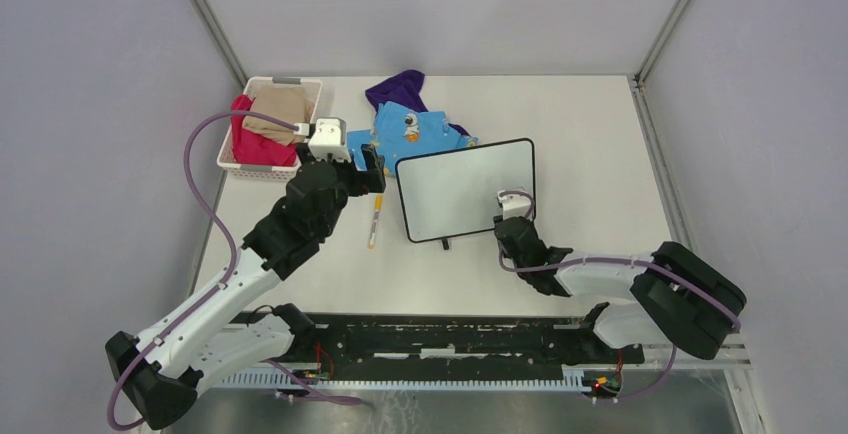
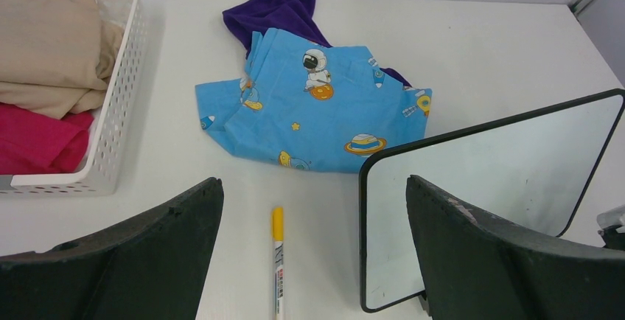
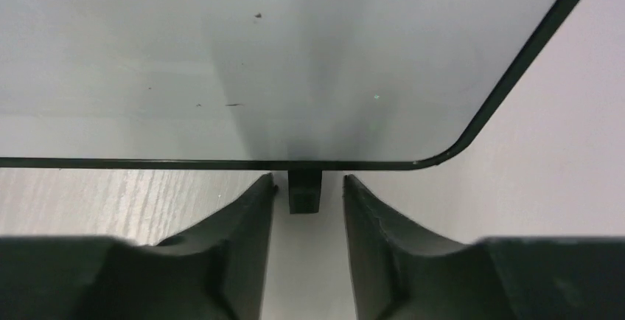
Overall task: Write a sentence on the whiteboard
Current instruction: Move the whiteboard to the center of the board.
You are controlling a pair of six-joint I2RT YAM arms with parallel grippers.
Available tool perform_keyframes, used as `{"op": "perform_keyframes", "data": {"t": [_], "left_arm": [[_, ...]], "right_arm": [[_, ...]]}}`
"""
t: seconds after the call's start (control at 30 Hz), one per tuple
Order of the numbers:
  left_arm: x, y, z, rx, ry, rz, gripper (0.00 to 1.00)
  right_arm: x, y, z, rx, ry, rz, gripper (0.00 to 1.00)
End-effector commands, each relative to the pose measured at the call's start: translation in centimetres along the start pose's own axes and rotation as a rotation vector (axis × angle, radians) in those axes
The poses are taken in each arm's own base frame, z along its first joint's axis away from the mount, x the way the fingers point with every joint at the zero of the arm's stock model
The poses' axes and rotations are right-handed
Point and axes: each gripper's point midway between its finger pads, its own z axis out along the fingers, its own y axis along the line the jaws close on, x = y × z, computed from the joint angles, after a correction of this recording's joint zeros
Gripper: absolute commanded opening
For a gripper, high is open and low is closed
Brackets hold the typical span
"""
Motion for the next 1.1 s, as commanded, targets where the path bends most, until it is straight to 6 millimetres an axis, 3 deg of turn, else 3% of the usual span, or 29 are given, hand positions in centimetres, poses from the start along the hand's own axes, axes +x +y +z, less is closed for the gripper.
{"op": "perform_keyframes", "data": {"t": [0.0, 0.1, 0.23, 0.47, 0.7, 0.9, 1.07], "left_arm": [[-2.2, -0.2, -0.1, -0.001, -0.058, -0.013, 0.98], [-2.3, -0.3, -0.1, -0.001, -0.06, -0.014, 0.98], [-2.2, -0.3, 0.0, 0.001, -0.057, -0.014, 0.98], [-2.2, -0.4, 0.0, 0.004, -0.055, -0.015, 0.98], [-2.2, -0.4, 0.0, 0.005, -0.056, -0.015, 0.98], [-2.2, -0.4, 0.0, 0.005, -0.055, -0.013, 0.98], [-2.1, -0.4, 0.1, 0.005, -0.053, -0.014, 0.98]], "right_arm": [[1.0, -0.2, -0.6, -0.029, 0.013, 0.007, 0.53], [1.4, -0.4, -0.9, -0.036, 0.016, 0.004, 0.62], [1.3, -0.5, -1.1, -0.059, -0.001, 0.026, 0.6], [-0.4, 0.7, -0.7, -0.145, -0.037, 0.063, 0.51], [-0.6, 0.2, 0.5, -0.136, -0.025, 0.138, 0.45], [-0.6, -0.2, 0.8, -0.126, -0.028, 0.156, 0.3], [0.6, -1.9, 0.4, -0.062, -0.03, 0.189, 0.2]]}}
